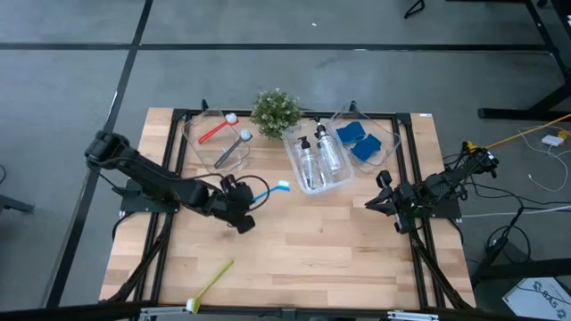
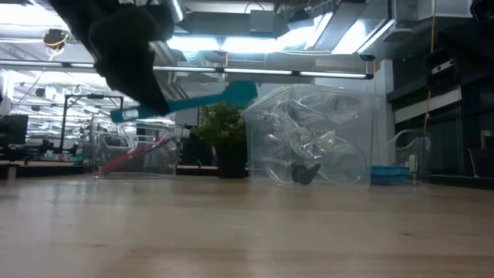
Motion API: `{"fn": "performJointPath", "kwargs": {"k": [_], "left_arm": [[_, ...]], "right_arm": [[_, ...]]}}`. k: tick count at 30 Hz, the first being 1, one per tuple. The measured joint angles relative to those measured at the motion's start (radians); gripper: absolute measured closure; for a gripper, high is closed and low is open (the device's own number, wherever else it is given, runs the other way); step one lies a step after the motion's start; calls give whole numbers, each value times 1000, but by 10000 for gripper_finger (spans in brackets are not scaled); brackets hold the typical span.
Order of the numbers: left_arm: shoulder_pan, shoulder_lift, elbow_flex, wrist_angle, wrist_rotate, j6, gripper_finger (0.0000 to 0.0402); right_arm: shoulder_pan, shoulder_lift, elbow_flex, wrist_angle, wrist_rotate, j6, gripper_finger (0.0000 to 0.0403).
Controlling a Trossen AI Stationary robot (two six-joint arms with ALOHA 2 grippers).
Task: Pick & Place Kitchen Sink Supplies
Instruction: Put the blue dish brush into the left transparent bin
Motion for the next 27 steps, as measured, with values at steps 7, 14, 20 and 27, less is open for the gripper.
{"fn": "performJointPath", "kwargs": {"k": [7, 14, 20, 27], "left_arm": [[3, -116, 0, -32, -85, 48, 386], [22, -209, 0, -33, -208, 116, 384], [57, -266, 1, -69, -252, 150, 385], [115, -310, 2, -142, -273, 150, 384]], "right_arm": [[0, 0, 0, 0, 0, 0, 370], [0, 0, 0, 0, 0, 0, 370], [0, 0, 0, 0, 0, 0, 370], [0, 0, 0, 0, 0, 0, 370]]}}
